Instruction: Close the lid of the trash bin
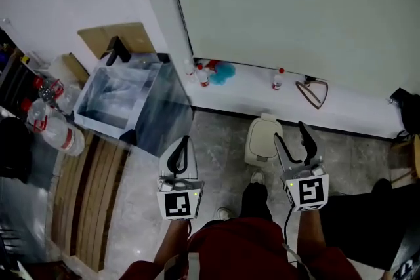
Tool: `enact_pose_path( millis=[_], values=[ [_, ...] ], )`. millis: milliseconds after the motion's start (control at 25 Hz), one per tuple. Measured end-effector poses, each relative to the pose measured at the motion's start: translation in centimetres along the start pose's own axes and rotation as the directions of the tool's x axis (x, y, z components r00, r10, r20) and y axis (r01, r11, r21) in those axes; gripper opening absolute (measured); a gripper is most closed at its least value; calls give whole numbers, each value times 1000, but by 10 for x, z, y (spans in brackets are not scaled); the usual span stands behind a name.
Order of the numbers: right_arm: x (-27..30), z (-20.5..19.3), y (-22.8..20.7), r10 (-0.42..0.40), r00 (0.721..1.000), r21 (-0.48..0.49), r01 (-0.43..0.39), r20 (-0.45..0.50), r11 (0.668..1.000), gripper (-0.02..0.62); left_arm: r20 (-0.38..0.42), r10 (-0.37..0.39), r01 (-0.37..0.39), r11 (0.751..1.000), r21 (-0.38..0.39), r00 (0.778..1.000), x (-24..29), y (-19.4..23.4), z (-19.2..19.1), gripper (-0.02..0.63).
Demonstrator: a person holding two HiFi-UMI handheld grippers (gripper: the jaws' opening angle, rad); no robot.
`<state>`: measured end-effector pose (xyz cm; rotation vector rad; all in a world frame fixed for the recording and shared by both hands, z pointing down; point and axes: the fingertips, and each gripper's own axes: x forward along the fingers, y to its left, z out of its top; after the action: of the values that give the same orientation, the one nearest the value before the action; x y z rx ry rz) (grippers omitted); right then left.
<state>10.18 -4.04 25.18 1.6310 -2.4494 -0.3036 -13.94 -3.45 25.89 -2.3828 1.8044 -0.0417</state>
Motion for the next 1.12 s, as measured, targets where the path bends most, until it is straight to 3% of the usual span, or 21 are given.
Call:
enact_pose_path(
  millis=[240, 360, 560, 680, 960, 1120],
  values=[
    [-19, 59, -20, -107, 987, -7, 108, 121, 994, 259, 96, 13, -16, 999, 32, 995, -14, 17, 54, -3],
    [-23, 74, -20, -139, 981, -82, 151, 138, 985, 259, 140, 25, -30, 999, 33, 990, -19, 23, 71, -3],
    [-27, 80, -15, -160, 969, -35, 170, 187, 985, 250, 208, 33, -31, 999, -9, 978, -27, 33, 91, -3],
    [-25, 76, -13, -149, 973, -48, 160, 178, 986, 245, 210, 31, -30, 1000, -5, 977, -26, 32, 94, -3],
    [-21, 71, -8, -141, 977, -48, 151, 161, 987, 161, 191, 17, -14, 1000, -17, 981, -21, 25, 84, -3],
    [-21, 71, -7, -142, 976, -31, 149, 164, 988, 32, 181, 14, -11, 1000, -21, 983, -18, 27, 79, -3]
  ],
)
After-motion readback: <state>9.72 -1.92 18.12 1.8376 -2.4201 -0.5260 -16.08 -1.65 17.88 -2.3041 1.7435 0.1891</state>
